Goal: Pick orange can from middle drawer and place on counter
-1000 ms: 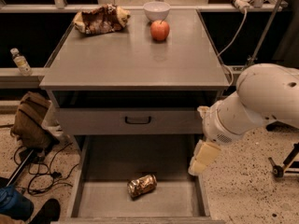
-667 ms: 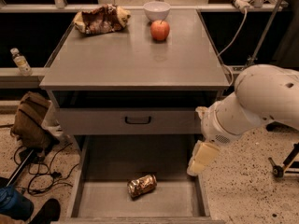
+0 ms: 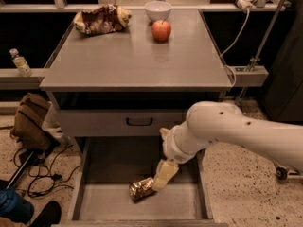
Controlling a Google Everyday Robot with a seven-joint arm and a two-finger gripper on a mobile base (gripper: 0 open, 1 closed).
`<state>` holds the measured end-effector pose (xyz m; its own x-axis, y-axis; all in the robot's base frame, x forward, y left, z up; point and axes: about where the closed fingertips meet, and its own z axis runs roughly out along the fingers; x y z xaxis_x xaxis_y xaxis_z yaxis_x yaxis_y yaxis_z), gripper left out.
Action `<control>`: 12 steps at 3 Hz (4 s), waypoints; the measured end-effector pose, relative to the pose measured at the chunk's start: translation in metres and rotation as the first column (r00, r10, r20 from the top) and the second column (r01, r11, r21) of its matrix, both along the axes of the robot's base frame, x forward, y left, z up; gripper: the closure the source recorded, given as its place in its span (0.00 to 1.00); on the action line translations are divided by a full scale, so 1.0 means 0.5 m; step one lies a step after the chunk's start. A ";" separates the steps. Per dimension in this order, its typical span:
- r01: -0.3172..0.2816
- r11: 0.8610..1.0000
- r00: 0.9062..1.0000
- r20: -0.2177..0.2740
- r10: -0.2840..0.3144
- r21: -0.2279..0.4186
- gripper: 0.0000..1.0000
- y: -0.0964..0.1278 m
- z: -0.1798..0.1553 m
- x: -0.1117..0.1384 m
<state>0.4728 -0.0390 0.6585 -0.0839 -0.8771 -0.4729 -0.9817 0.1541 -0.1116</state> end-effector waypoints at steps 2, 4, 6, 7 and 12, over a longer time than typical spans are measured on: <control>-0.023 0.995 0.996 -0.085 0.032 0.096 0.00 0.097 -0.136 0.009; -0.027 0.987 0.993 -0.112 0.045 0.158 0.00 0.183 -0.330 -0.005; -0.006 0.980 0.989 -0.143 0.035 0.198 0.00 0.232 -0.473 -0.013; 0.028 0.984 0.991 -0.137 -0.004 0.177 0.00 0.217 -0.495 -0.007; 0.070 0.985 0.983 -0.179 -0.041 0.159 0.18 0.179 -0.594 0.076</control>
Offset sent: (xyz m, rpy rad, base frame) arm 0.0061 0.0413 -0.0483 0.0764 0.0549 0.0261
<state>0.5108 0.0506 0.3617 -0.2242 -0.7802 -0.5839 -0.9732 0.2109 0.0918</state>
